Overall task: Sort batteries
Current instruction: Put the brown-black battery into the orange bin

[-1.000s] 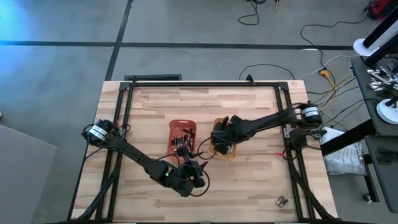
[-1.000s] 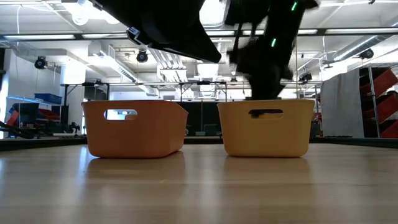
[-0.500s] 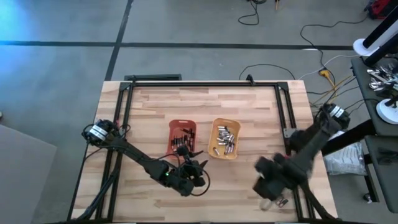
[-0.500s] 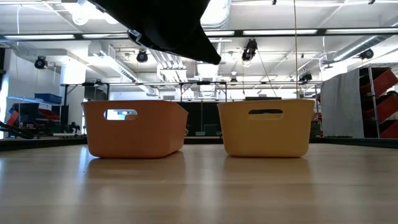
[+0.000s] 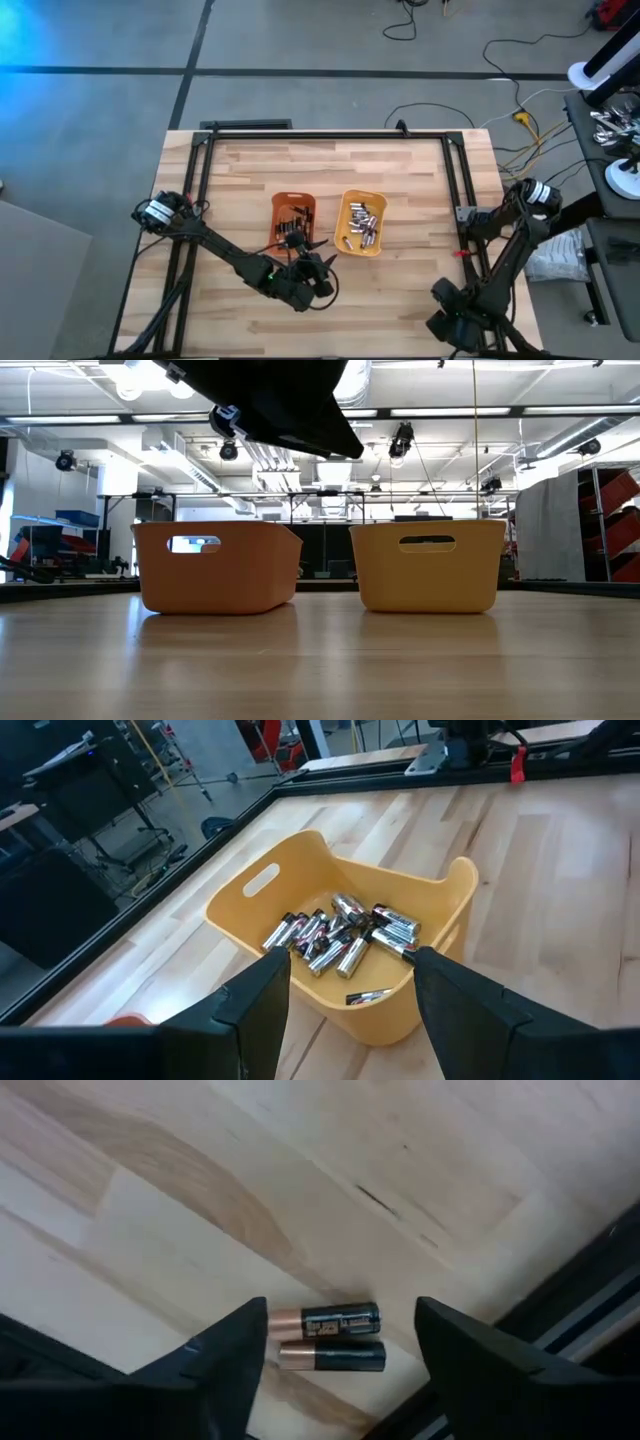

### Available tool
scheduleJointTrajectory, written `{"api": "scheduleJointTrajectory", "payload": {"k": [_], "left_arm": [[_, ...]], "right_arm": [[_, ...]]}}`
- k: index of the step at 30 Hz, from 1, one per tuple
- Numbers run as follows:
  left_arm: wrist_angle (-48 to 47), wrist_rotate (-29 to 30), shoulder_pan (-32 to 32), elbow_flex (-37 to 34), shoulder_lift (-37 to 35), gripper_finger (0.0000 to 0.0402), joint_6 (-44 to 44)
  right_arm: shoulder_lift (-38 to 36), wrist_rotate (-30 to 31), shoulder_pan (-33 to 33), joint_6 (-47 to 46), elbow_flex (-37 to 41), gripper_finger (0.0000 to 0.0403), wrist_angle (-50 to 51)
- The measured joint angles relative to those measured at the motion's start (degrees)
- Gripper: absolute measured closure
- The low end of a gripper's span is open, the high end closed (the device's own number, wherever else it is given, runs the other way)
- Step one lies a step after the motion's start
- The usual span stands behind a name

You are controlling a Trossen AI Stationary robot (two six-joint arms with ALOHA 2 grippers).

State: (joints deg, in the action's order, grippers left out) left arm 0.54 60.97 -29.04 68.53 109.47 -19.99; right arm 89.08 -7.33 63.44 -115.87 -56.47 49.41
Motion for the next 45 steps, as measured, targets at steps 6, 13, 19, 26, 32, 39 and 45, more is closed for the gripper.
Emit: {"api": "scheduleJointTrajectory", "payload": {"k": [6,13,19,26,32,39,45], "left_arm": [[0.4,0.0,0.0,0.2,0.0,0.0209,0.0],[0.4,0.0,0.0,0.3,0.0,0.0209,0.2],[0.6,-0.2,0.0,0.3,0.0,0.0209,0.2],[1.2,-0.3,0.0,0.3,0.0,0.0209,0.2],[1.4,-0.5,0.0,1.2,0.1,0.0209,0.2],[1.3,-0.6,0.0,1.8,0.1,0.0209,1.4],[1.3,-1.5,0.0,1.8,0.1,0.0209,1.5]], "right_arm": [[-1.5,-2.2,-2.3,-1.9,-0.6,0.0082,-1.3],[0.8,-4.5,-2.2,1.2,-0.5,0.0041,-2.3],[4.9,-5.6,-1.9,6.2,-0.3,0.0039,-4.9],[7.9,-6.3,-1.9,7.7,-0.1,0.0039,-7.2],[9.1,-6.6,-1.9,9.3,0.0,0.0039,-7.2],[9.3,-6.4,-1.9,9.2,0.5,0.0040,-7.2],[9.3,-6.2,-1.9,9.8,0.5,0.0076,-7.3]]}}
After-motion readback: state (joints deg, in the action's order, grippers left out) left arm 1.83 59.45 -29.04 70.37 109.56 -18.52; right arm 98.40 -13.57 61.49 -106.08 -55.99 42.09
